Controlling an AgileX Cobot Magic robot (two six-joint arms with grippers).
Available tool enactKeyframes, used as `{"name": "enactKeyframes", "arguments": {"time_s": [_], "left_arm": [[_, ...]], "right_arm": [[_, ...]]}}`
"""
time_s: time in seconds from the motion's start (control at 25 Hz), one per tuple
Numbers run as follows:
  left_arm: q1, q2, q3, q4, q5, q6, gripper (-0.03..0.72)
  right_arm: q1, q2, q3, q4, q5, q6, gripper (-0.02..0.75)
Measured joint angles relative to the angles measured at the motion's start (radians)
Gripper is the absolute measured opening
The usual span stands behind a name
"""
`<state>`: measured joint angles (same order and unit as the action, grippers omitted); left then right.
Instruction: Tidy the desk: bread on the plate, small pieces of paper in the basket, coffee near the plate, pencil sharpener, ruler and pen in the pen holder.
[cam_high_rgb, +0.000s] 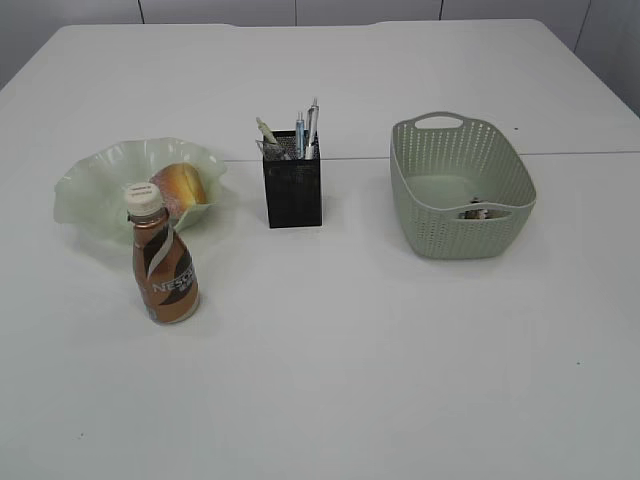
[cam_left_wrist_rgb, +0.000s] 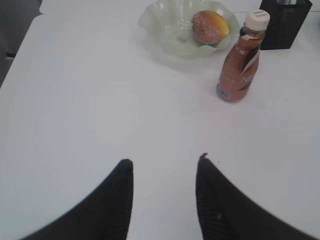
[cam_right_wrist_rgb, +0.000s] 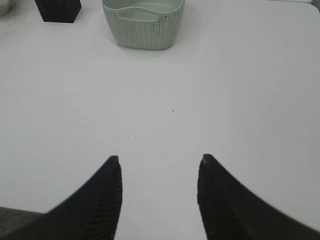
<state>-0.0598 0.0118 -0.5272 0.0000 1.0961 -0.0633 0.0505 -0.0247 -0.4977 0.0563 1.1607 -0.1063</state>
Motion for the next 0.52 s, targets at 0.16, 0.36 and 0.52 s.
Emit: {"name": "enactKeyframes", "arguments": {"time_s": [0.16,0.36,0.52], "left_arm": [[0.0,0.0,0.0,-0.017,0.0,0.035,0.307],[0.0,0.0,0.0,-0.019,0.0,0.041,0.306],[0.0,0.0,0.0,-0.021,0.0,0.041,0.294]], "right_arm": [[0.0,0.0,0.0,0.0,0.0,-0.007,0.363],[0.0,0.0,0.0,0.0,0.0,-0.01,0.363],[0.0,0.0,0.0,0.0,0.0,-0.012,0.363]]}}
